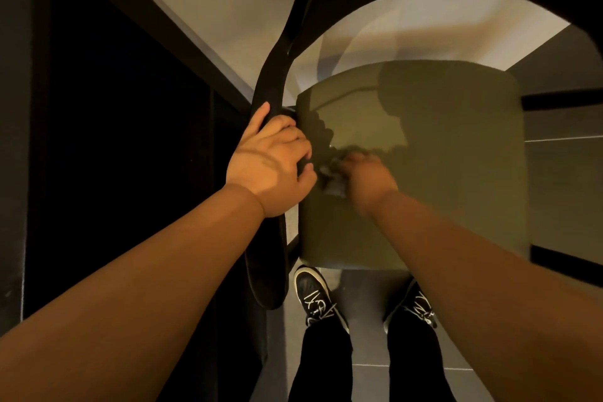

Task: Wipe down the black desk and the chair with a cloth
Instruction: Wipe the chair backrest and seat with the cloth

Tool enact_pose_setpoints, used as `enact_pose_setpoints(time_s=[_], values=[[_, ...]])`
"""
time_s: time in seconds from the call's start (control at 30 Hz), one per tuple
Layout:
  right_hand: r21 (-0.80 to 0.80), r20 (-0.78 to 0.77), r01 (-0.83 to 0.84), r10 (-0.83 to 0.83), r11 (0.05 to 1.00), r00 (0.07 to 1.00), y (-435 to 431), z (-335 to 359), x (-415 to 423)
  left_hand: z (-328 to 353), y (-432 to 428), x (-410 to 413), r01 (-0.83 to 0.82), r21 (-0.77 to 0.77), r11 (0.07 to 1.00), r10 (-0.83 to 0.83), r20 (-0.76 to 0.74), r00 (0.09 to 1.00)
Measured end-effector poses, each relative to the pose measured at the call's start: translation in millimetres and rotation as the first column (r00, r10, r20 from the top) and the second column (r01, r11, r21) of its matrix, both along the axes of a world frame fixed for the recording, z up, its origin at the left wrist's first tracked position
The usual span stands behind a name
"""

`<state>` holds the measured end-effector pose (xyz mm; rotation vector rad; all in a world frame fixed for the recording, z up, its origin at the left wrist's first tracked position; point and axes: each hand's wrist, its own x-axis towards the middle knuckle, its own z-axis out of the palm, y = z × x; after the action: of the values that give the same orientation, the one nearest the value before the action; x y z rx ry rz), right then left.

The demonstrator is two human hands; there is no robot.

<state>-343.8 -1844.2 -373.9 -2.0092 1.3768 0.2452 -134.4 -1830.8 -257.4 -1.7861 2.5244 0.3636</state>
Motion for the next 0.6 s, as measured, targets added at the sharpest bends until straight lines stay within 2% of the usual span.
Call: enact_pose_setpoints(time_s=[0.07, 0.1, 0.13, 0.2, 0.3, 0.37, 0.6], values=[[0.086, -0.002, -0.196, 0.197, 0.977, 0.98, 12.2, 14.2, -3.5, 1.8, -0.7, -1.7, -0.014, 0.024, 1.0, 0.014, 0.022, 1.0], [0.09, 0.024, -0.237, 0.236, 0.967, 0.972, 9.2, 22.4, -6.4, 3.1, -1.3, -2.7, -0.021, 0.05, 0.999, 0.019, 0.049, 0.999], [0.048, 0.074, -0.237, 0.233, 0.97, 0.97, 1.8, 25.4, -7.5, 4.0, -2.4, -3.8, -0.026, 0.071, 0.997, 0.021, 0.077, 0.997], [-0.065, 0.114, -0.122, 0.129, 0.99, 0.985, -25.8, 23.8, -4.6, 5.3, -3.9, -4.9, -0.03, 0.079, 0.996, 0.021, 0.109, 0.994], [-0.181, -0.014, -0.062, 0.06, 0.982, 0.998, -76.8, 16.8, 9.7, 6.1, -3.2, -2.9, -0.026, 0.065, 0.998, 0.021, 0.089, 0.996], [-0.153, -0.065, -0.083, 0.074, 0.985, 0.995, -86.5, 8.7, 25.7, 5.5, -2.2, -1.6, -0.021, 0.05, 0.999, 0.017, 0.08, 0.997], [-0.016, -0.054, -0.288, 0.287, 0.957, 0.956, 30.2, 18.8, -3.4, 8.4, -3.9, -2.7, -0.015, 0.08, 0.997, 0.007, 0.1, 0.995]])
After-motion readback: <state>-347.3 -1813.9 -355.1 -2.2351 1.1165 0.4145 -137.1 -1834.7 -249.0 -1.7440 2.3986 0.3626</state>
